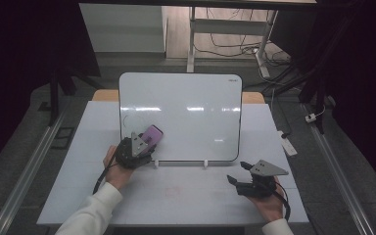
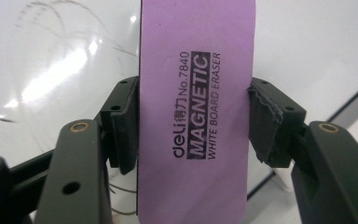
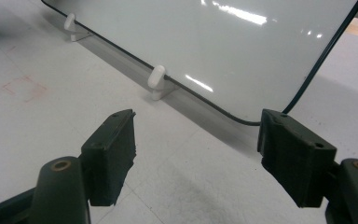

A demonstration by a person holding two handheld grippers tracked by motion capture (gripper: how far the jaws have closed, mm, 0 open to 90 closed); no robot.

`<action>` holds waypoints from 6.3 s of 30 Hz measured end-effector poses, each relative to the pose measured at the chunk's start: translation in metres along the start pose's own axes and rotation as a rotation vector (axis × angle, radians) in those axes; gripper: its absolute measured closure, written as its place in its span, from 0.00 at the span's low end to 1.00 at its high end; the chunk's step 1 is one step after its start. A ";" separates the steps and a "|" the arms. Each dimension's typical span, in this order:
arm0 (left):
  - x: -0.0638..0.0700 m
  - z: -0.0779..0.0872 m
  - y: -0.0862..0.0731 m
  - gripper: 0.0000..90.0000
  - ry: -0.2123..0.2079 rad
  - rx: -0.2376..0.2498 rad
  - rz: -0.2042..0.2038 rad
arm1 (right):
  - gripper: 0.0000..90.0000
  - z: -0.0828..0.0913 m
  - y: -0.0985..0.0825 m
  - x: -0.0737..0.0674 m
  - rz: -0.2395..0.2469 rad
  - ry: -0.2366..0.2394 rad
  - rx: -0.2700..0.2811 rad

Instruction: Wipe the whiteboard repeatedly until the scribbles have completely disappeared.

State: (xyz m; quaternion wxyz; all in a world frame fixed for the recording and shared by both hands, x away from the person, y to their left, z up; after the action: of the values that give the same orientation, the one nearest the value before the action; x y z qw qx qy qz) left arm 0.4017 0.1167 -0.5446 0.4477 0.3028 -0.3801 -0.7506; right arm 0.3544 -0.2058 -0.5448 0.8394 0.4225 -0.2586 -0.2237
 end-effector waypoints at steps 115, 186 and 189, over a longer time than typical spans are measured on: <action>-0.005 0.006 -0.022 0.46 0.027 -0.084 -0.095 | 0.30 0.001 0.000 0.001 0.007 -0.008 -0.002; -0.105 0.029 0.024 0.46 0.169 -0.129 0.159 | 0.30 0.000 -0.001 0.000 0.010 -0.005 -0.005; -0.106 0.028 0.026 0.46 0.179 -0.121 0.161 | 0.30 0.000 -0.001 0.000 0.012 -0.003 -0.007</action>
State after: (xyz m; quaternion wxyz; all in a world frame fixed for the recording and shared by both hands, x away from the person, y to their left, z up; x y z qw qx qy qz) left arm 0.4353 0.2130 -0.4959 0.5560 0.3096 -0.3156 -0.7039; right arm 0.3541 -0.2059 -0.5459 0.8417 0.4178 -0.2617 -0.2202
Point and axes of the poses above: each handheld gripper's, and its own axes: z roughly backward along the jaws, y roughly out of its top, x roughly to its right, the point moved 10 cm from there along -z, roughly forward along the jaws, and after that the axes turned 12 degrees about z, right-handed, at the moved point
